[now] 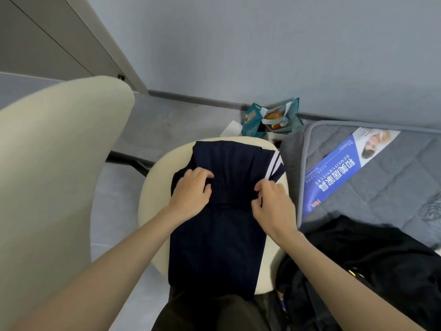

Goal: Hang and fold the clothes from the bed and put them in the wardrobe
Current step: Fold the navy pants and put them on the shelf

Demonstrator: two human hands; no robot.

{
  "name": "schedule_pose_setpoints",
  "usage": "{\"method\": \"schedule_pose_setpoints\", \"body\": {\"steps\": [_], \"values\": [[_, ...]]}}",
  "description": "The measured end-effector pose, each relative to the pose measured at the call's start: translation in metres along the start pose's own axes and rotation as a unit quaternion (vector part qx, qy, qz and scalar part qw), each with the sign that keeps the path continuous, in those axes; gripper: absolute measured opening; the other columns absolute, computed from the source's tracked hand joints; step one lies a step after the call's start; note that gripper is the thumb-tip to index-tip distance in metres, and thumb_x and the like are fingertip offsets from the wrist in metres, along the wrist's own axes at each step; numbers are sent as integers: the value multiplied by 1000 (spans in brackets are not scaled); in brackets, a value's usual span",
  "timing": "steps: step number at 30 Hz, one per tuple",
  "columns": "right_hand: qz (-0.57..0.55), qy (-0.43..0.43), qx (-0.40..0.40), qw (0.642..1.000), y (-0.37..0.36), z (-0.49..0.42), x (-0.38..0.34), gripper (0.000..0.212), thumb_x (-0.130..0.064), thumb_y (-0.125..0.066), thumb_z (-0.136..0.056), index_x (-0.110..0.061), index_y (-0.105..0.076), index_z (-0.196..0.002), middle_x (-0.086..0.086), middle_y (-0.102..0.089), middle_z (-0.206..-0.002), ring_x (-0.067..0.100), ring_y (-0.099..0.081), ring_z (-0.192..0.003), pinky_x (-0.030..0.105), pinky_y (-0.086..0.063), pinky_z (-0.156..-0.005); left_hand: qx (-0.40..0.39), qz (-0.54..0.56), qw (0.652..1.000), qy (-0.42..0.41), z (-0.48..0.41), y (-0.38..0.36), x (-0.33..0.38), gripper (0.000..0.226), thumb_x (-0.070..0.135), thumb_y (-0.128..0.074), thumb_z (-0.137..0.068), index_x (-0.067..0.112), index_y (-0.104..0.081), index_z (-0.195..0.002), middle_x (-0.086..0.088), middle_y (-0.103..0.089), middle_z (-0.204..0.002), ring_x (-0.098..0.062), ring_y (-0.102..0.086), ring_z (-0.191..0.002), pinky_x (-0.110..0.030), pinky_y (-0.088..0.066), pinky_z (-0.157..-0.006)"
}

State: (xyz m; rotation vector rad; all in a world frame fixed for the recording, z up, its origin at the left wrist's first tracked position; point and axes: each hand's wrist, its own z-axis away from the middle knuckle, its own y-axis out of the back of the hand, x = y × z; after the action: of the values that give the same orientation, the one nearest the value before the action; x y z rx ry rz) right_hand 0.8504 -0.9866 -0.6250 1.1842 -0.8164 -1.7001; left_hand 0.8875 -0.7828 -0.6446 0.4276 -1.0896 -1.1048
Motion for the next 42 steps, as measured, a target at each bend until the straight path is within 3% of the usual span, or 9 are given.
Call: {"method": "schedule_pose_setpoints", "body": {"steps": [4, 7, 13, 17, 22, 26, 31, 39, 42], "values": [[4, 99, 113, 989, 4, -28, 1, 33, -17, -68, -81, -11, -59, -113, 7, -56, -115, 26, -48, -106, 36, -44, -91, 77, -80, 990, -87, -19, 11, 8, 52, 24, -51, -96, 18, -33, -145, 2, -30, -151, -20, -30, -133, -34, -30, -108], [69, 118, -11, 991, -3, -56, 6, 66, -33, -64, -87, -14, -37, -144, 13, -32, -150, 33, -24, -140, 48, -19, -117, 8, -134, 987, -92, -49, 12, 12, 67, 28, -48, -98, 21, -10, -152, 1, -5, -160, -20, -3, -147, -43, -5, -119], [201, 101, -195, 955, -19, -74, 43, 71, -60, -20, -96, -32, 23, -147, 3, 28, -157, 25, 24, -144, 61, 5, -113, -158, -298, 941, -42, -81, 3, -12, 79, 32, -42, -101, 18, 19, -149, 1, 17, -159, -19, 13, -147, -60, 9, -111], [180, 93, -167, 965, -11, -88, 37, 64, -56, -19, -98, -33, 8, -152, 6, 2, -161, 25, 2, -147, 65, 2, -111, -137, -229, 963, -29, -92, 1, -20, 81, 34, -50, -97, 16, 7, -152, 0, 3, -161, -20, 2, -148, -57, 10, -112], [163, 34, -200, 966, 14, -123, 34, 72, -40, -60, -86, -12, -29, -145, 13, -39, -141, 33, -32, -132, 55, -13, -116, -95, -128, 986, -41, -112, 6, -6, 77, 40, -64, -87, 16, -23, -148, -5, -36, -142, -25, -30, -135, -53, 2, -117], [182, 45, -235, 954, 22, -118, 27, 51, -44, -73, -76, -14, -54, -112, 6, -55, -111, 29, -49, -107, 38, -40, -79, -125, -188, 972, -58, -107, 2, 6, 77, 37, -72, -80, 13, -30, -140, -8, -46, -134, -29, -39, -125, -46, -19, -113], [181, 65, -176, 965, 29, -91, 19, 28, -22, -66, -82, -15, -53, -106, 6, -62, -104, 28, -55, -99, 36, -39, -65, -138, -214, 964, -70, -90, 18, 6, 22, 27, -60, -91, 11, -56, -105, -9, -62, -107, -30, -57, -97, -33, -40, -73], [170, 111, 39, 978, 88, -100, -4, 29, 2, -57, -80, -11, -50, -105, 6, -60, -96, 26, -48, -94, 32, -29, -62, 30, -238, 963, -125, -105, 90, 39, 8, 11, -53, -88, 9, -60, -92, -7, -59, -90, -30, -56, -88, -32, -32, -60], [183, 111, 127, 968, 98, -110, -7, 35, 9, -59, -72, -9, -51, -100, 7, -61, -91, 30, -45, -89, 33, -24, -64, 111, -219, 957, -155, -115, 101, 51, 28, -1, -52, -82, 14, -61, -104, -5, -62, -99, -28, -54, -93, -33, -32, -66]]}}
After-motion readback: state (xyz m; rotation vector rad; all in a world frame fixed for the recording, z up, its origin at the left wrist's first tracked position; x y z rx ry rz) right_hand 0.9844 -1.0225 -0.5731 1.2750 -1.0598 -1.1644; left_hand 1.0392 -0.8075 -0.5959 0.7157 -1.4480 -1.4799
